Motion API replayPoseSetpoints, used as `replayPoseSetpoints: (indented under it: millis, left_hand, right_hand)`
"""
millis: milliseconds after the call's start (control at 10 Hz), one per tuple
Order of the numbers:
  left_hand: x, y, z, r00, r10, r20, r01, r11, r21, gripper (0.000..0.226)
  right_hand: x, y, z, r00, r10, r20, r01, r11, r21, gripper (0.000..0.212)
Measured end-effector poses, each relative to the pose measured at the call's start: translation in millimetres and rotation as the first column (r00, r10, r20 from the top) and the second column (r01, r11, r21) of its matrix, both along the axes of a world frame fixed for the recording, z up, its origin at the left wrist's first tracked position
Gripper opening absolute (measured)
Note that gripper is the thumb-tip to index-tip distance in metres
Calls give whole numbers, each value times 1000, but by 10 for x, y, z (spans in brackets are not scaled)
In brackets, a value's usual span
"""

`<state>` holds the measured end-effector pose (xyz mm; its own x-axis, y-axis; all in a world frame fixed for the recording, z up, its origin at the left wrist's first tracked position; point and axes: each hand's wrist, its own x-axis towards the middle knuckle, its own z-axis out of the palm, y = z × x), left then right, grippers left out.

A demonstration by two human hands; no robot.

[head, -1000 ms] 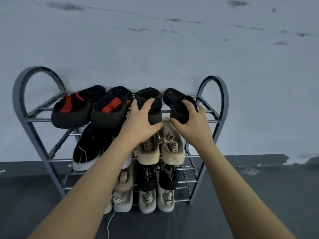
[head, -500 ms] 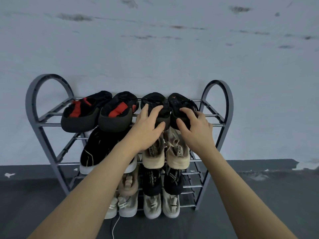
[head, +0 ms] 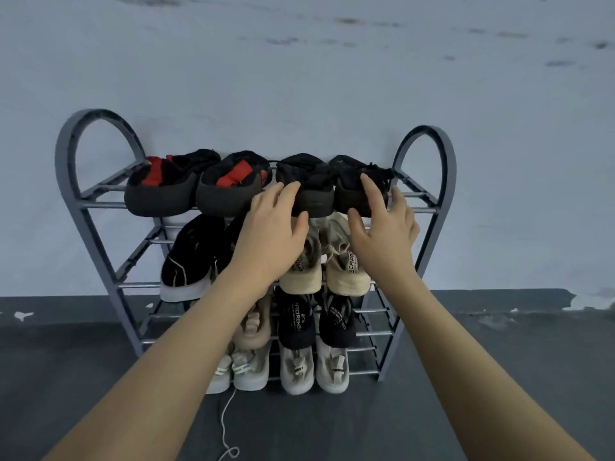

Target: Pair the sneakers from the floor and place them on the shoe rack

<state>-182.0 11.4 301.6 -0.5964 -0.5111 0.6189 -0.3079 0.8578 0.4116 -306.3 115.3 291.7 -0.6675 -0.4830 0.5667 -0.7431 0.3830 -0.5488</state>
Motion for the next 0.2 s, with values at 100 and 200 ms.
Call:
replayPoseSetpoints:
  millis: [100, 200]
  left_hand:
    - [67, -8, 74, 996, -15, -89, 16, 1000, 10, 43]
    - [139, -73, 522, 986, 16, -167, -3, 997, 74, 36]
  right_hand:
    - [64, 34, 61, 999, -5, -49, 0, 995, -104, 44]
    - [22, 74, 513, 998, 15, -63, -26, 985, -172, 31]
